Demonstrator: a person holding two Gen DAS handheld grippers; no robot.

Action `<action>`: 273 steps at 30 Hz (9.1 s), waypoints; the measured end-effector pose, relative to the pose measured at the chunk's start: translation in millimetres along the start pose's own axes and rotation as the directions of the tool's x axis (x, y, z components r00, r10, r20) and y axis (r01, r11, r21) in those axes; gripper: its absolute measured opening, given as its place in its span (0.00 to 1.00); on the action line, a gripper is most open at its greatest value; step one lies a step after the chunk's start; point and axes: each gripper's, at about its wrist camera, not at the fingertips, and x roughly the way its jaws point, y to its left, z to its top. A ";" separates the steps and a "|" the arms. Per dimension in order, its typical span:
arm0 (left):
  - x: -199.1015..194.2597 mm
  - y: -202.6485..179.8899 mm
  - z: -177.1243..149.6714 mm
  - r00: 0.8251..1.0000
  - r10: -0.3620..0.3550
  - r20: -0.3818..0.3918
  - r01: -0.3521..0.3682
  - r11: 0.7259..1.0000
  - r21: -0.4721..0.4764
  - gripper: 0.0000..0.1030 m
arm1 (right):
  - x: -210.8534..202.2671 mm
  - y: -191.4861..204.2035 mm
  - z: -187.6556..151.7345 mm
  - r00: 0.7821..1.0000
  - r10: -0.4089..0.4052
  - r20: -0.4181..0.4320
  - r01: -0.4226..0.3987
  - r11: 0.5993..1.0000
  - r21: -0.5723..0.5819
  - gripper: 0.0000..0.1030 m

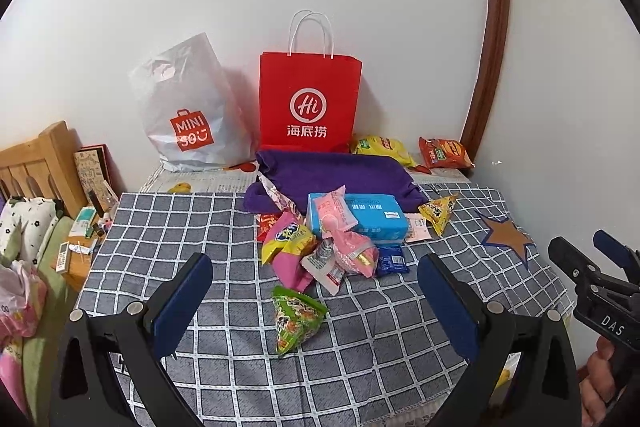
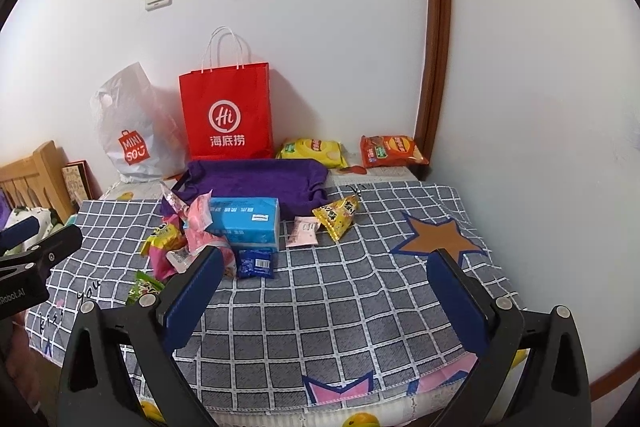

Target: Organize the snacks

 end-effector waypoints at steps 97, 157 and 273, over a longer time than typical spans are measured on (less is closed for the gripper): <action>159.5 47.3 -55.0 0.946 -0.017 -0.324 -0.001 0.998 -0.055 0.39 | 212.4 -25.7 -6.5 0.978 0.062 -0.197 -0.063 0.998 0.001 0.80; 186.5 23.4 81.6 0.945 -0.207 -0.253 0.213 0.977 -0.004 0.39 | 208.3 3.7 48.3 0.970 0.170 -0.176 -0.160 0.985 0.071 0.28; 188.9 133.4 58.6 0.944 0.014 -0.329 -0.040 0.997 -0.071 0.67 | 251.0 167.7 30.7 0.921 0.234 -0.312 -0.298 0.938 -0.178 0.70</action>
